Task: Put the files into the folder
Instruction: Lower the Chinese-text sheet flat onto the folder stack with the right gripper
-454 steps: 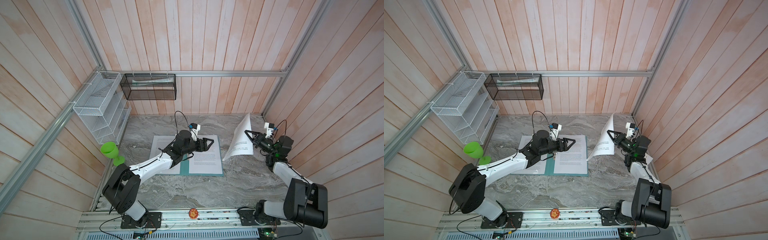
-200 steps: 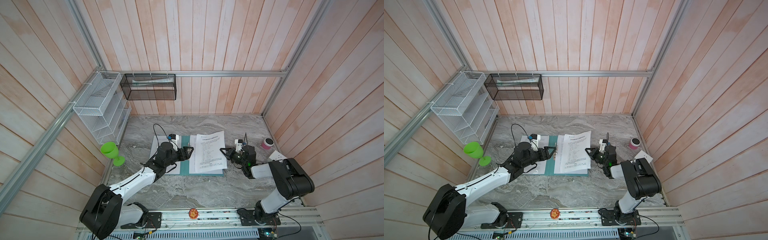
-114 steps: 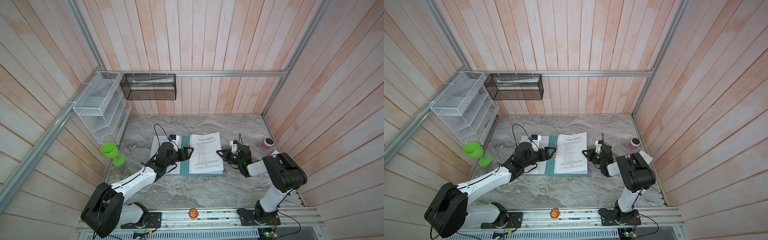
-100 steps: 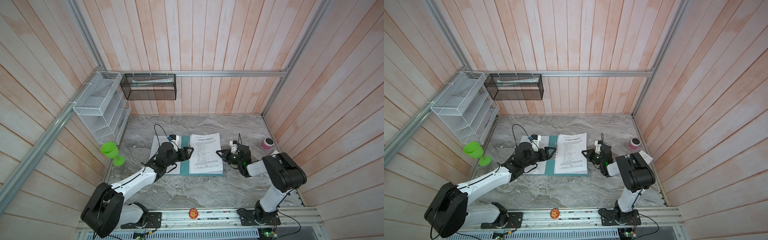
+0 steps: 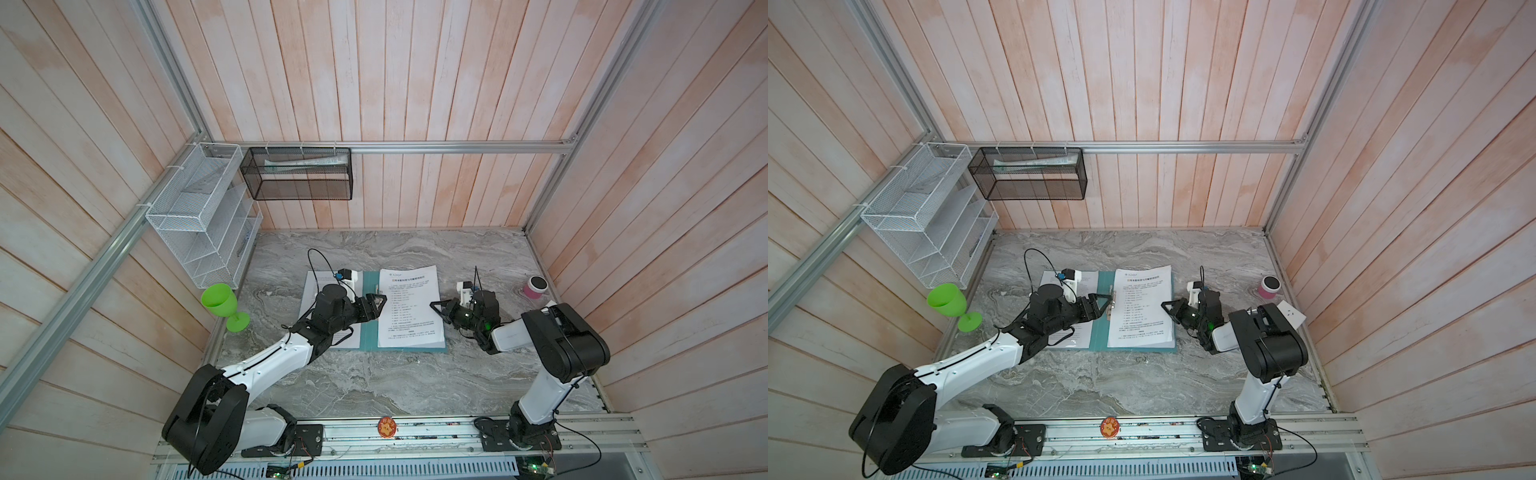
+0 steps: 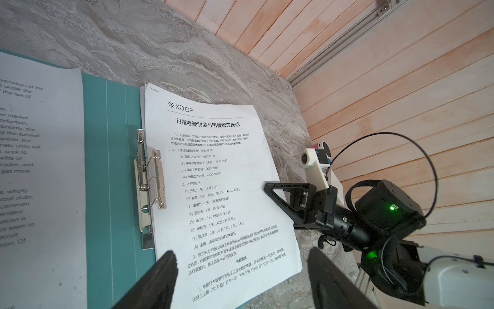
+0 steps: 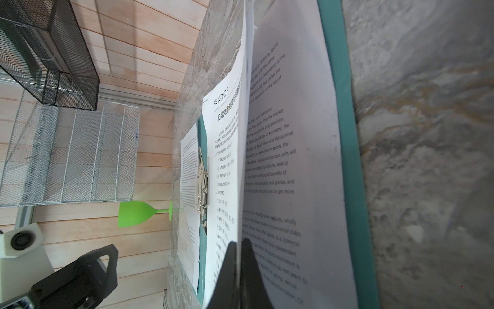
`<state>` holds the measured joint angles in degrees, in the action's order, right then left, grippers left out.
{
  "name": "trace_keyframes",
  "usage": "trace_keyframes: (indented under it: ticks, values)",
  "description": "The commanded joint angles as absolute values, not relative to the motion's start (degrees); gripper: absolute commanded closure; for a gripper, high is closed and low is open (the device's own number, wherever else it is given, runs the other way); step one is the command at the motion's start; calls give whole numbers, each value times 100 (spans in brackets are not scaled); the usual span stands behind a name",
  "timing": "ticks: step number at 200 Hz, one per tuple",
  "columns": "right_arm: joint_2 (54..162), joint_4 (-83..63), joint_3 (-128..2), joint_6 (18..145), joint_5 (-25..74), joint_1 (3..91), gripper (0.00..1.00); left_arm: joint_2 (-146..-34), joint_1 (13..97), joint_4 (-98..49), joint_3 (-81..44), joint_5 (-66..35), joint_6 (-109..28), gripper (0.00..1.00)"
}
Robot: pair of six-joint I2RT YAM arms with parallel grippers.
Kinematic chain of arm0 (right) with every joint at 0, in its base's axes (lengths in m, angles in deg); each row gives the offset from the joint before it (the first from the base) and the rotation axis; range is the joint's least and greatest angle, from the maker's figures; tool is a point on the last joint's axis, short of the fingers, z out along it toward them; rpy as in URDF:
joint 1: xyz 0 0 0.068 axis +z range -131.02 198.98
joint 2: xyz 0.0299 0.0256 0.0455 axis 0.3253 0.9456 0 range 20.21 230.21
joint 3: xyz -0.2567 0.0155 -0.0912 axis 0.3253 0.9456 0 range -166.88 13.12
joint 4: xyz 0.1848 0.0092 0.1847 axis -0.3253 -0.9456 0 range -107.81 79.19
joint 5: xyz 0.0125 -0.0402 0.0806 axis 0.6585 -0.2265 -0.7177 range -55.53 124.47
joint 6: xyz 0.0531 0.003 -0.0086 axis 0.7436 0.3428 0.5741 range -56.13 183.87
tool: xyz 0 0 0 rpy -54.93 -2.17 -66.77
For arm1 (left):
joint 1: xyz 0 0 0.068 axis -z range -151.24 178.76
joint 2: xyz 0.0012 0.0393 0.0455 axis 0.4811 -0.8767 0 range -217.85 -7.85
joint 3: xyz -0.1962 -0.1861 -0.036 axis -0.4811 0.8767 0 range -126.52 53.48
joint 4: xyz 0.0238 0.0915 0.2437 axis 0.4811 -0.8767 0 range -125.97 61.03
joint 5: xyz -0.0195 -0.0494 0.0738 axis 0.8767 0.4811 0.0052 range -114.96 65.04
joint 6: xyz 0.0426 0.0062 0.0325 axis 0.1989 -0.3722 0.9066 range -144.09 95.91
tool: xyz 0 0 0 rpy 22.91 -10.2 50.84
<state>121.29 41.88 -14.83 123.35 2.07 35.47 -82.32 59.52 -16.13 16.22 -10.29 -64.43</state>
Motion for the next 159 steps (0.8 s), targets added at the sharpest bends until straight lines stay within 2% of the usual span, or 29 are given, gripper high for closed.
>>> trace_keyframes:
  ticks: [1,80,159]
  values:
    - [12191,4061,-1619,12164,256,3586,100,-8311,5925,-1555,1724,-985,-6435,21]
    - [12105,3172,-1925,11875,433,3700,100,-8370,5925,-1547,1685,-957,-6469,21]
    - [11858,2211,-2148,11467,877,3810,86,-8404,5925,-1557,1678,-980,-6461,21]
